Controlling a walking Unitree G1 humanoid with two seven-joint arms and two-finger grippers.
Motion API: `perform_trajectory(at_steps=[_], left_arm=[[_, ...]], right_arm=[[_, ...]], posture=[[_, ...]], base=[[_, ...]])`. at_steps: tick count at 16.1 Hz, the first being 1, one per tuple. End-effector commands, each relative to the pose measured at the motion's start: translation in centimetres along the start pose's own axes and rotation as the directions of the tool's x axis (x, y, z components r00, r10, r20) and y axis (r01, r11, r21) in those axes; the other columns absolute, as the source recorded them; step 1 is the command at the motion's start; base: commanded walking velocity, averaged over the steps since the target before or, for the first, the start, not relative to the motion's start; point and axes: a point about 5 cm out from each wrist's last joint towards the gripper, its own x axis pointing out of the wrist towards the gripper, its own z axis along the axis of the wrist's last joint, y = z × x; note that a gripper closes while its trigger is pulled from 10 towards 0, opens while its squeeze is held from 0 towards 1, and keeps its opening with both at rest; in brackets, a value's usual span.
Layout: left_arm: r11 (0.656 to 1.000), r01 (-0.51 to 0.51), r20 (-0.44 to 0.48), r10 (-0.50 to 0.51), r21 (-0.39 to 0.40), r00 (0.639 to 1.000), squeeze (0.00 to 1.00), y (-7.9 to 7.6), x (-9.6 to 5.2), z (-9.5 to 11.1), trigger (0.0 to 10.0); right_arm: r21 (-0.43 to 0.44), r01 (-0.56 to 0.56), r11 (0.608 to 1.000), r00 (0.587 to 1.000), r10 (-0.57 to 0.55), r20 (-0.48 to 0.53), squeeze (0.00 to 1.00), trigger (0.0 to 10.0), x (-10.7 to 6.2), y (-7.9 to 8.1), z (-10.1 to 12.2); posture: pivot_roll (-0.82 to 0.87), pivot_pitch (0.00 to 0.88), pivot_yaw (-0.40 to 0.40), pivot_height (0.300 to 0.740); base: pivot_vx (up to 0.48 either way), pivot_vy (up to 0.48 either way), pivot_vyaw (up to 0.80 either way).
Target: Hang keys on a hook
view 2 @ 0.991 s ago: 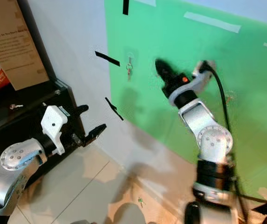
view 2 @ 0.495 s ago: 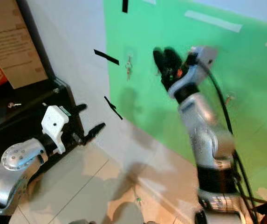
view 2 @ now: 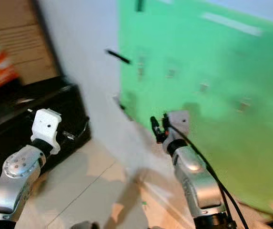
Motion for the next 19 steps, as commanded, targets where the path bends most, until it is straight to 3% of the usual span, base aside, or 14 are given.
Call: perform_trajectory(at_steps=[1,6,10,13,19], left_arm=[[1.000,-0.028,0.002,0.028,0.010,1.000,0.07,0.3,0.1,0.0,10.0],[0.998,-0.061,-0.005,0.060,-0.018,0.998,0.09,0.6,-0.1,-0.4,10.0],[0.996,-0.084,-0.026,0.083,-0.030,0.996,0.10,0.7,-0.3,-0.7,10.0],[0.995,-0.100,-0.026,0.099,-0.027,0.995,0.10,0.8,-0.4,-0.7,10.0],[0.993,-0.116,-0.041,0.116,-0.005,0.992,0.11,1.3,-0.3,-0.8,10.0]], right_arm=[[-0.010,-0.010,1.000,1.000,0.010,0.009,1.00,10.0,0.1,-0.1,0.0],[-0.002,-0.046,0.999,0.999,0.046,0.008,1.00,10.0,0.1,0.0,-0.4],[-0.002,-0.046,0.999,0.999,0.045,-0.012,1.00,10.0,0.3,-0.1,-0.6],[0.013,0.028,1.000,1.000,-0.027,-0.014,1.00,10.0,0.5,-0.3,-0.8],[-0.055,0.103,0.993,0.995,-0.104,-0.008,1.00,10.0,0.9,-0.9,-0.8]], posture=[[-0.05,0.000,0.008,0.740],[-0.04,0.000,0.003,0.740],[-0.04,0.000,-0.004,0.740],[-0.03,0.000,-0.013,0.740],[-0.02,0.000,-0.013,0.740]], base=[[0.000,0.000,0.80],[0.000,0.000,0.80],[0.278,0.000,0.80],[0.365,0.000,0.00],[0.381,0.000,0.00]])
